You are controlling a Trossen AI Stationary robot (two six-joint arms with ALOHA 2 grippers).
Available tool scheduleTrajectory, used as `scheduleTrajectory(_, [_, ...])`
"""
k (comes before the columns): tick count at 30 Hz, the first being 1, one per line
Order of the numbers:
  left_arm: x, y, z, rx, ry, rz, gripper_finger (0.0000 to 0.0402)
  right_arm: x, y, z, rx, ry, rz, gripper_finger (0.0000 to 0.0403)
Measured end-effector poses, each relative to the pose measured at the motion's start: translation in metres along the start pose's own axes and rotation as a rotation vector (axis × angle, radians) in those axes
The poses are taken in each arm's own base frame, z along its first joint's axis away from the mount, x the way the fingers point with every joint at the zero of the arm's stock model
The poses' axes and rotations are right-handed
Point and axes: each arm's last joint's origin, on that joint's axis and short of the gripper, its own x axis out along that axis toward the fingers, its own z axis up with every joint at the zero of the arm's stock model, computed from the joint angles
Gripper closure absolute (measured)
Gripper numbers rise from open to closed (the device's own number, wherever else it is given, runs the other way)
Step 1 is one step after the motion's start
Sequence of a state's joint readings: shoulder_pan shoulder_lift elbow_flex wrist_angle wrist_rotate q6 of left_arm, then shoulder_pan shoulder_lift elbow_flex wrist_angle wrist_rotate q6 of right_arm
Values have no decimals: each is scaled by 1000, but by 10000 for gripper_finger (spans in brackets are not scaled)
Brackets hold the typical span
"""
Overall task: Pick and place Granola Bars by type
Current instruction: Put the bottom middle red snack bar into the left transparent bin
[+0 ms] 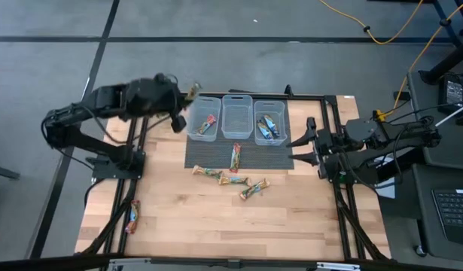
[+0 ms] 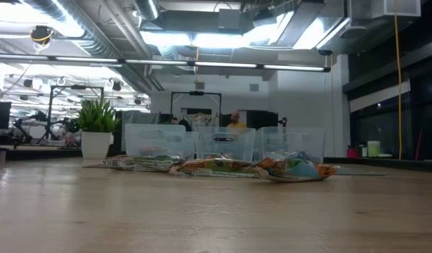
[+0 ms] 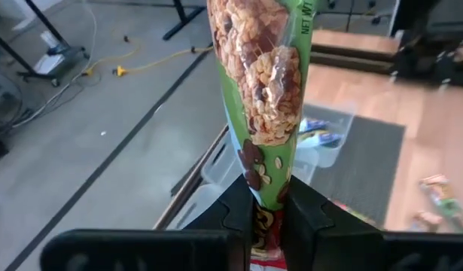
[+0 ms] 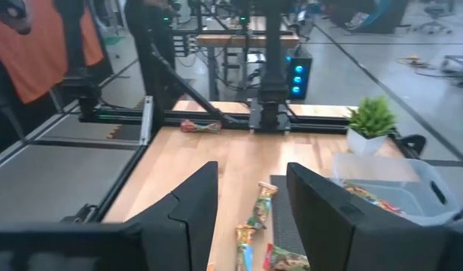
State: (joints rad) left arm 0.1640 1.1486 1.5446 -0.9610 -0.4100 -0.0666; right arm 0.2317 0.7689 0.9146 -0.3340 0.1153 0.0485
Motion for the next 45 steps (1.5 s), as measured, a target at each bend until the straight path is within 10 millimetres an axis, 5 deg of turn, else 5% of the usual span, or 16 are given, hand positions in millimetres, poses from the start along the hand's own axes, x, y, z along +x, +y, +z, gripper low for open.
scheduleTrajectory(9, [22,59,-4,-15,73,-9,366,0,-2,0,74,-5,-62,240])
scheduleTrajectory(15, [35,79,-9,-84,127,5,362,0,-4,0,113,-13,-124,240])
scheduleTrajectory(22, [73,82,-21,-122,323,-24,364,0,-4,0,162,-20,-153,240])
scheduleTrajectory(36, [191,73,-53,-136,651,-37,365,0,-4,1,208,-30,-151,240])
scheduleTrajectory(45, [234,69,-77,-161,785,-38,365,0,-3,1,181,-20,-91,240])
